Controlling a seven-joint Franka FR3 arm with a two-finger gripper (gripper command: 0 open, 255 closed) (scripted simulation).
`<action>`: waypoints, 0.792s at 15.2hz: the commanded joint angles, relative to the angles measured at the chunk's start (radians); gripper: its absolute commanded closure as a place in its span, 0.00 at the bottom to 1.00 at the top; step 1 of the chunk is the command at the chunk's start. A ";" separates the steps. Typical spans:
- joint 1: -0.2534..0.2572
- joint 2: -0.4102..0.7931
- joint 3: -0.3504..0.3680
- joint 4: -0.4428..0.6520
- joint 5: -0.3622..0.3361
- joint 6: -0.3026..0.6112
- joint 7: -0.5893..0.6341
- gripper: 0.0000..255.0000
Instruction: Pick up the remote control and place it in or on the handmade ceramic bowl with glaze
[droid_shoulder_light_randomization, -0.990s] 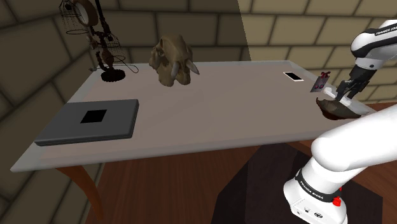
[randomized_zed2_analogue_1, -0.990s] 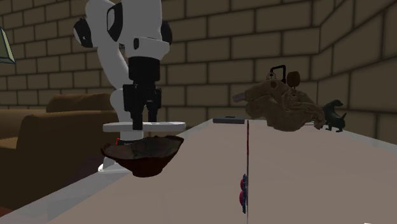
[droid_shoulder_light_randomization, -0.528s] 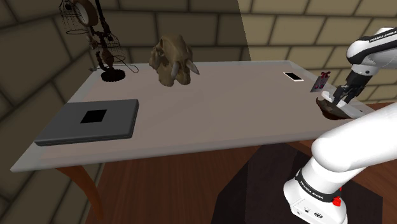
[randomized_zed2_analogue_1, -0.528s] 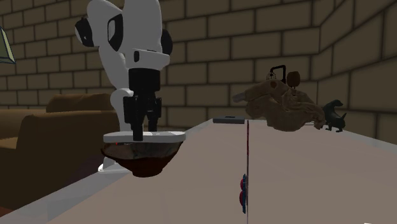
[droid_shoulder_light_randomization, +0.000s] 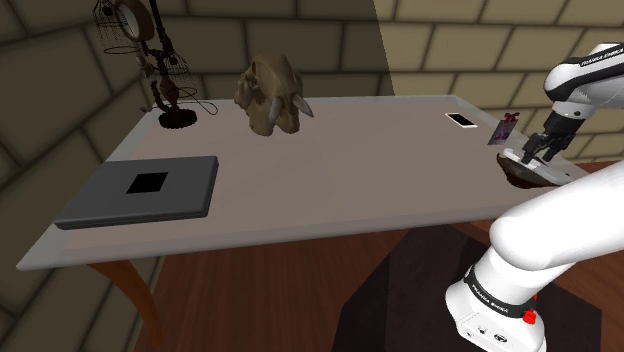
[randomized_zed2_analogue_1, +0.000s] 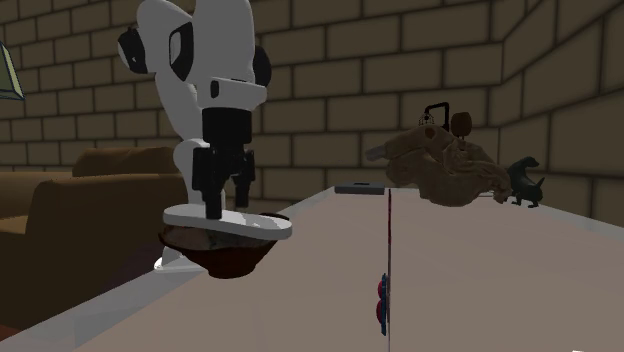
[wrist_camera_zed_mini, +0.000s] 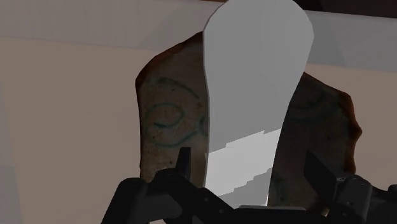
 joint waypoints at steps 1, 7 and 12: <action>0.000 0.000 0.000 0.000 0.000 0.000 0.000 0.00; -0.026 -0.058 0.073 0.085 -0.002 -0.141 0.013 0.00; -0.026 -0.058 0.074 0.085 -0.002 -0.141 0.013 0.00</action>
